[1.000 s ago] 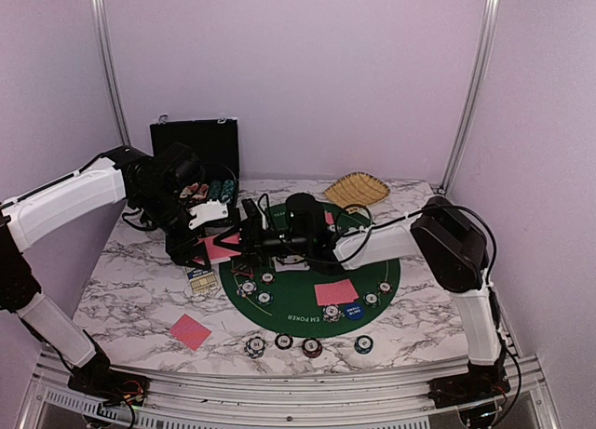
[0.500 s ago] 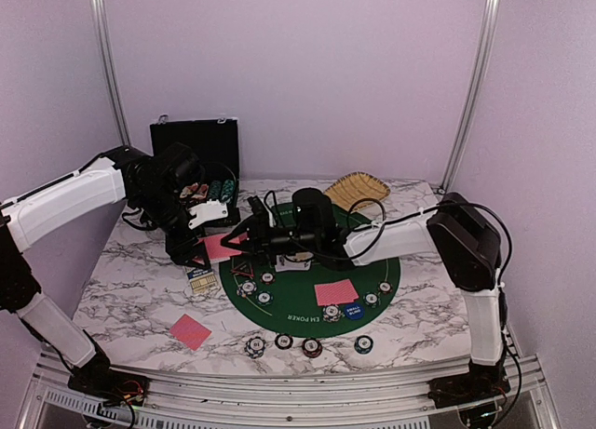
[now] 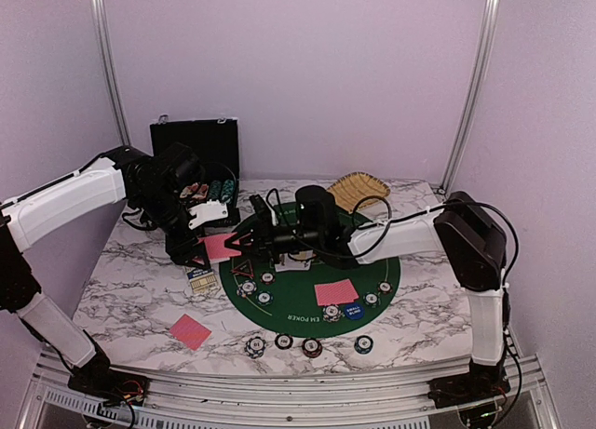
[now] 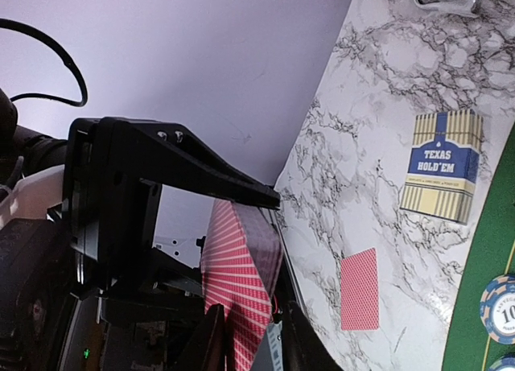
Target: Distribute texas hold em gaming equipment
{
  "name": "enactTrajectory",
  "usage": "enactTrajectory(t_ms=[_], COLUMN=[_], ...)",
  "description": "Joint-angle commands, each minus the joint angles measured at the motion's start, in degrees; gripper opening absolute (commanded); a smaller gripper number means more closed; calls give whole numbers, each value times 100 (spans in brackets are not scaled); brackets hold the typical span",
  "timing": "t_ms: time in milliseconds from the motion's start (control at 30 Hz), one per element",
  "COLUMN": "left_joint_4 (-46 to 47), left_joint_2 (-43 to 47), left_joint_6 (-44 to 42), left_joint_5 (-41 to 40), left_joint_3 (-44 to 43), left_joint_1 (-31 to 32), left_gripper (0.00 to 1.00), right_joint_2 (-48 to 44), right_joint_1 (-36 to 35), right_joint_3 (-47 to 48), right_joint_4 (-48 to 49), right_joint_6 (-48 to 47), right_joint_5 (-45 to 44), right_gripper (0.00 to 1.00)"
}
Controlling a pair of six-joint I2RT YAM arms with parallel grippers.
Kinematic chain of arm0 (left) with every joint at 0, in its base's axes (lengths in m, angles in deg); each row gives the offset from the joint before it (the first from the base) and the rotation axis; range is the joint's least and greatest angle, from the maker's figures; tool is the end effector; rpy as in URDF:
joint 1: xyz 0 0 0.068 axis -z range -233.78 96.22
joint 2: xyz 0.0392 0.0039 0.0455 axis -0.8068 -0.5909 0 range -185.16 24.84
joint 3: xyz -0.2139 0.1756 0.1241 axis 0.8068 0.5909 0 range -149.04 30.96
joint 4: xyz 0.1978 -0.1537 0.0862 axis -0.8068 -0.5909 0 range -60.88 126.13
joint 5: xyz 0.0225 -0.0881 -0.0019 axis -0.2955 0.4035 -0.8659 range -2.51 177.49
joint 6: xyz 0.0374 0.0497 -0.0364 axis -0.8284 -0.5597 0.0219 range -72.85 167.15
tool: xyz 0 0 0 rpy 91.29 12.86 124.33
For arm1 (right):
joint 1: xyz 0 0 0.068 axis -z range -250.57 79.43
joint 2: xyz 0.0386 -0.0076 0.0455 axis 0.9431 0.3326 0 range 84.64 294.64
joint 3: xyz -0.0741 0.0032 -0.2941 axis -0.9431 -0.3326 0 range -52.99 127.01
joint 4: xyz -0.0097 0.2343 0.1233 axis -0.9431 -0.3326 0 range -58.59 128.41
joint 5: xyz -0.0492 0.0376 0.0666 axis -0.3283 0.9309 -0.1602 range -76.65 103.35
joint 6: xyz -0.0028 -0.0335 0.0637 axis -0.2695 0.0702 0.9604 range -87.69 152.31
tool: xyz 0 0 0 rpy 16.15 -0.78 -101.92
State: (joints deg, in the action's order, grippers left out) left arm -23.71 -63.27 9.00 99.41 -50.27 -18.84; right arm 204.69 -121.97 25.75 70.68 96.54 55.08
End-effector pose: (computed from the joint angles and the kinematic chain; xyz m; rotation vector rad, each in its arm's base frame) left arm 0.2525 -0.1915 0.3170 1.6655 2.1488 -0.2680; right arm 0.2882 0.4244 0.2314 -0.4461 2.1720 1.9512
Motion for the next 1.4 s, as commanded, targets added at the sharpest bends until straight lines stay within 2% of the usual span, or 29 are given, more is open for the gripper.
enactTrajectory(t_ms=[0, 167, 533, 633, 733, 800, 900, 1167, 1367], left_joint_4=[16, 24, 16, 16, 20, 20, 16, 18, 16], left_joint_2=[-27, -55, -39, -31, -36, -43, -47, -28, -38], left_joint_6=[-51, -48, -26, -28, -29, -28, -30, -30, -51], left_joint_5=[23, 17, 4, -5, 1, 6, 5, -34, -87], left_joint_3=[-7, -11, -33, -33, -33, -46, -51, -33, -20], left_joint_1=[-13, -13, -13, -13, -13, -13, -13, -13, -13], left_gripper=[0, 0, 0, 0, 0, 0, 0, 0, 0], right_joint_2=[-333, -467, -557, -529, -497, -471, -442, -509, -607], right_joint_1=[70, 145, 174, 161, 135, 124, 113, 190, 314], right_joint_3=[-54, -169, -196, -197, -166, -157, -150, -227, -510], right_joint_4=[-129, -204, -303, -228, -257, -291, -284, -141, 387], right_joint_6=[-107, -179, -224, -166, -173, -186, -161, -10, 426], right_joint_5=[62, 71, 148, 196, 238, 235, 247, 388, 542], right_gripper=[22, 17, 12, 14, 23, 24, 20, 1, 0])
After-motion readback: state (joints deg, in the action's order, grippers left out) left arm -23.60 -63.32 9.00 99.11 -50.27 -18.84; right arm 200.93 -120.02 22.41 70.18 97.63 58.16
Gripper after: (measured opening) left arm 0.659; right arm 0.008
